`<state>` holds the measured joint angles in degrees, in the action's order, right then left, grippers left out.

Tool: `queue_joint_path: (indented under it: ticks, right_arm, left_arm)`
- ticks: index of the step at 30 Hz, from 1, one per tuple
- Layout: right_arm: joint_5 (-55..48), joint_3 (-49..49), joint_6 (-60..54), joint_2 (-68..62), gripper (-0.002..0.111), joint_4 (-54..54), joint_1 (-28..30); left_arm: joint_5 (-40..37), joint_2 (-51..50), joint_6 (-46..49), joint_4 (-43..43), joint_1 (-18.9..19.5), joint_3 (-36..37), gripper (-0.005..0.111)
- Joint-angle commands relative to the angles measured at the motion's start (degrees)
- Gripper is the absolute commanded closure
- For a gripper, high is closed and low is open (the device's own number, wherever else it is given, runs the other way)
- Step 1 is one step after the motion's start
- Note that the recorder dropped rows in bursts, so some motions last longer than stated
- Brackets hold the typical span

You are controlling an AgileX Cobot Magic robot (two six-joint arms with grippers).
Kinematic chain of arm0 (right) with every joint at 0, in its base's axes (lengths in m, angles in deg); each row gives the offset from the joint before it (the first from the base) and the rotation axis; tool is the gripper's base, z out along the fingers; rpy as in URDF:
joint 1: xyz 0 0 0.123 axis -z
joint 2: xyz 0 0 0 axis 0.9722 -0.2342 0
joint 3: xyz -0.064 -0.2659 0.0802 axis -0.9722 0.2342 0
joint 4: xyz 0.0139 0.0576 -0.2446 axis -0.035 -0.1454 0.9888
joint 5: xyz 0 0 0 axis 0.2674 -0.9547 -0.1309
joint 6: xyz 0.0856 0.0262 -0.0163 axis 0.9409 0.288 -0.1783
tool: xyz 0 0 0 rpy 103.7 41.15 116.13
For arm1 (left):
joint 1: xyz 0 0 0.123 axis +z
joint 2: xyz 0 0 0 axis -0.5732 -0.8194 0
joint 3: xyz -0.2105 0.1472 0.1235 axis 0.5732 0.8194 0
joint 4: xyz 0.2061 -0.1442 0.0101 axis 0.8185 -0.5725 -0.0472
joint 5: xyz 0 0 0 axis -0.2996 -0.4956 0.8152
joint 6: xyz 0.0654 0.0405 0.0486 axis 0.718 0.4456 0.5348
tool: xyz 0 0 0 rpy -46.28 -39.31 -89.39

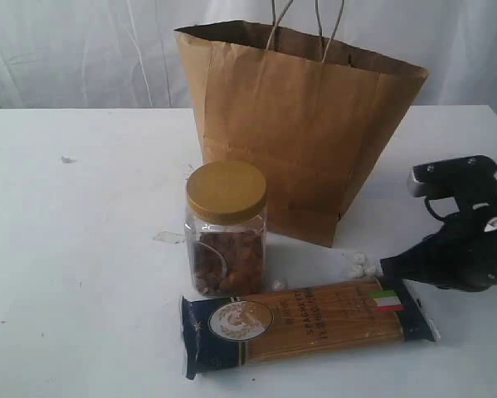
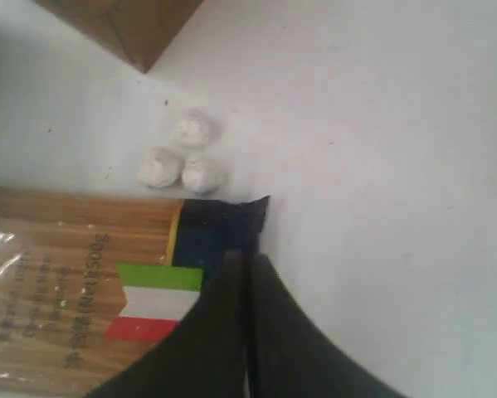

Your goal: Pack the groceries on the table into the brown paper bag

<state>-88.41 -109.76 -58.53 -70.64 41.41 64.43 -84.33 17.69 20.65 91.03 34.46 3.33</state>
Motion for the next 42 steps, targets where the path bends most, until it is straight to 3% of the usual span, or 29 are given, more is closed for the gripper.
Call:
queue_joint_path:
  ticks: [1,18,21,25,27,30,35,42]
  right_arm:
    - [12.63,7.29,0.84,4.84,0.108,-4.22,0.07]
    - [12.52,8.78,3.58,5.77,0.108,-4.67,0.07]
    - [19.93,12.2,3.06,6.77,0.108,-4.67,0.07]
    - [36.91,22.35,11.34,12.48,0.108,-4.57,0.07]
    - [43.77,27.29,17.03,16.81,0.108,-2.03,0.07]
    - [49.48,31.93,22.95,23.46,0.108,10.41,0.07]
    - [40.59,31.93,31.56,35.19,0.108,34.71,0.07]
    - [47.81,31.93,33.3,48.77,0.108,31.24,0.07]
  left_arm:
    - [0.24,0.2,-0.42,0.35,-0.3,0.23,0.107]
    - [0.25,0.2,-0.42,0.35,-0.18,0.23,0.107]
    - [0.25,0.2,-0.42,0.35,-0.18,0.23,0.107]
    - [0.25,0.2,-0.42,0.35,-0.18,0.23,0.107]
    - [0.25,0.2,-0.42,0.35,-0.18,0.23,0.107]
    - [0.09,0.2,-0.33,0.47,-0.18,0.23,0.107]
    - [1.01,0.2,-0.45,0.33,-0.18,0.23,0.107]
    - [9.71,0.2,-0.95,-1.19,-0.18,0.23,0.107]
